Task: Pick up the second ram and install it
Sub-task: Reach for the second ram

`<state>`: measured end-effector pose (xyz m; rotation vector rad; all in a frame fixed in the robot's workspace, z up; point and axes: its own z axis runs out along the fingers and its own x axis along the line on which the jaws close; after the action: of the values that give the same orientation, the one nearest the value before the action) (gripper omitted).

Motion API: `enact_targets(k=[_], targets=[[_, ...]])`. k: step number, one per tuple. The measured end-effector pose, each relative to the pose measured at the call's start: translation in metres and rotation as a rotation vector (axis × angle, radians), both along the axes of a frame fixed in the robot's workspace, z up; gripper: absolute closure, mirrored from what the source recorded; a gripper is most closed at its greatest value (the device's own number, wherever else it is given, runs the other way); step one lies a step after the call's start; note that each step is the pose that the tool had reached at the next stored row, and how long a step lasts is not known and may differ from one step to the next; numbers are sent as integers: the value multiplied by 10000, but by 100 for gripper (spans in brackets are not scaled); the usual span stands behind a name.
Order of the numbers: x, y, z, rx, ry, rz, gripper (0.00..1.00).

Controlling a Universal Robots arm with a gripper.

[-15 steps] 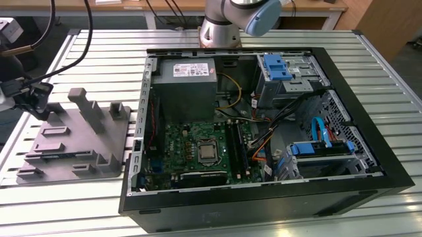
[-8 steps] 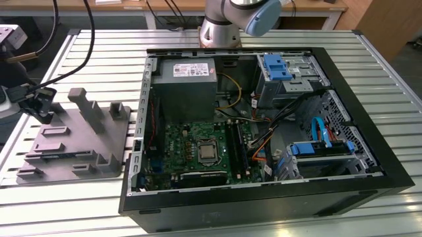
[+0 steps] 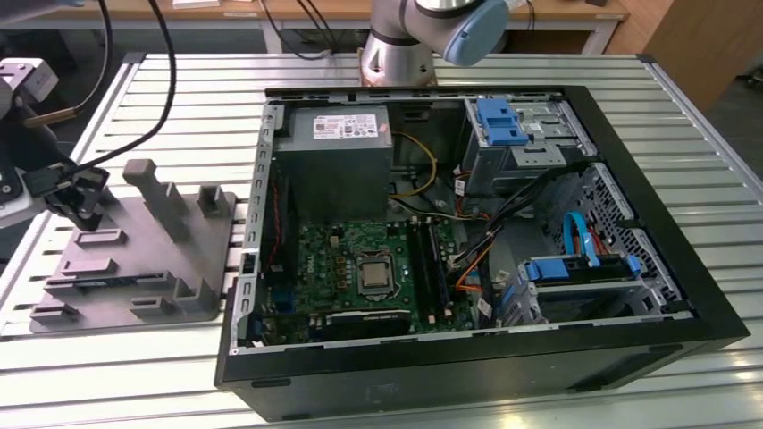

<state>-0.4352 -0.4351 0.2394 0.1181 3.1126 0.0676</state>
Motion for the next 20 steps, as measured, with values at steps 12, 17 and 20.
enact_targets(k=[12, 17, 20], targets=[[12, -111, -95, -165, 1, 35, 90], [55, -208, -117, -48, 8, 35, 90], [115, -230, -128, -49, 30, 35, 90]])
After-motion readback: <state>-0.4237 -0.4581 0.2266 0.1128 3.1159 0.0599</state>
